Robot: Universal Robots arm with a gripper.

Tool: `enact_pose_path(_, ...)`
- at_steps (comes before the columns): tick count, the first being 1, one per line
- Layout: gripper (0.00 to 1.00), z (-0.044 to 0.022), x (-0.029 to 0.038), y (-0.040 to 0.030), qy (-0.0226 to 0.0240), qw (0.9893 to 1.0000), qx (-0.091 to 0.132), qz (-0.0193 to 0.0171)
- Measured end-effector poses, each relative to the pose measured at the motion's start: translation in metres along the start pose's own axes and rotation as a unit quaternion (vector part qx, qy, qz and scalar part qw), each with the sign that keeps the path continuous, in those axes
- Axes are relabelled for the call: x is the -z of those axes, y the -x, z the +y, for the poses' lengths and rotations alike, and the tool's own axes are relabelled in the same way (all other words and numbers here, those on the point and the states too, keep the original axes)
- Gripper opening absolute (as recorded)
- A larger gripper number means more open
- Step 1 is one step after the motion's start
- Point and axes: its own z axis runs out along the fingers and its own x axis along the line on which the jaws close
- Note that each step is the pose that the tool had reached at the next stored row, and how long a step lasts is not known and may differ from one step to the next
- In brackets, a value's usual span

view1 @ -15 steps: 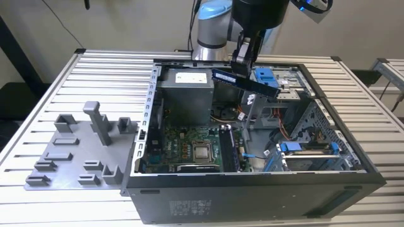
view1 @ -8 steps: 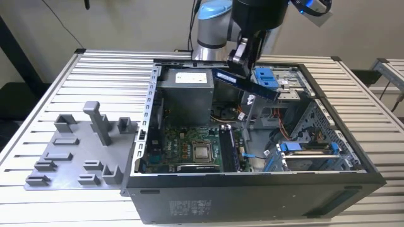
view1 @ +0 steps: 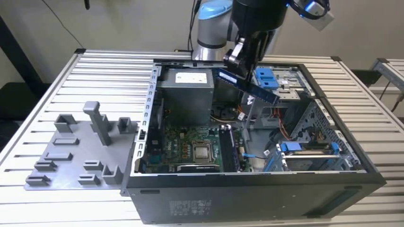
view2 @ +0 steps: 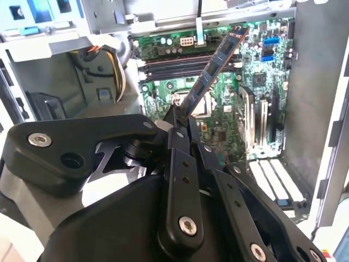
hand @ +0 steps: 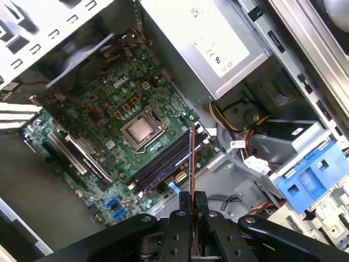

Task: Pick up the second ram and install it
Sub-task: 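Insert the second ram into the second slot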

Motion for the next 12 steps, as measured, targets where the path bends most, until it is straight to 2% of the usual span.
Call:
enact_pose_path(5, 0.14, 0.0000, -0.0008, -0.0001, -0.0034, 0.9993, -0.038, 0.0004)
enact_pose_path(12, 0.14, 0.0000, -0.0017, -0.0002, -0.0076, 0.9965, -0.083, 0.0008)
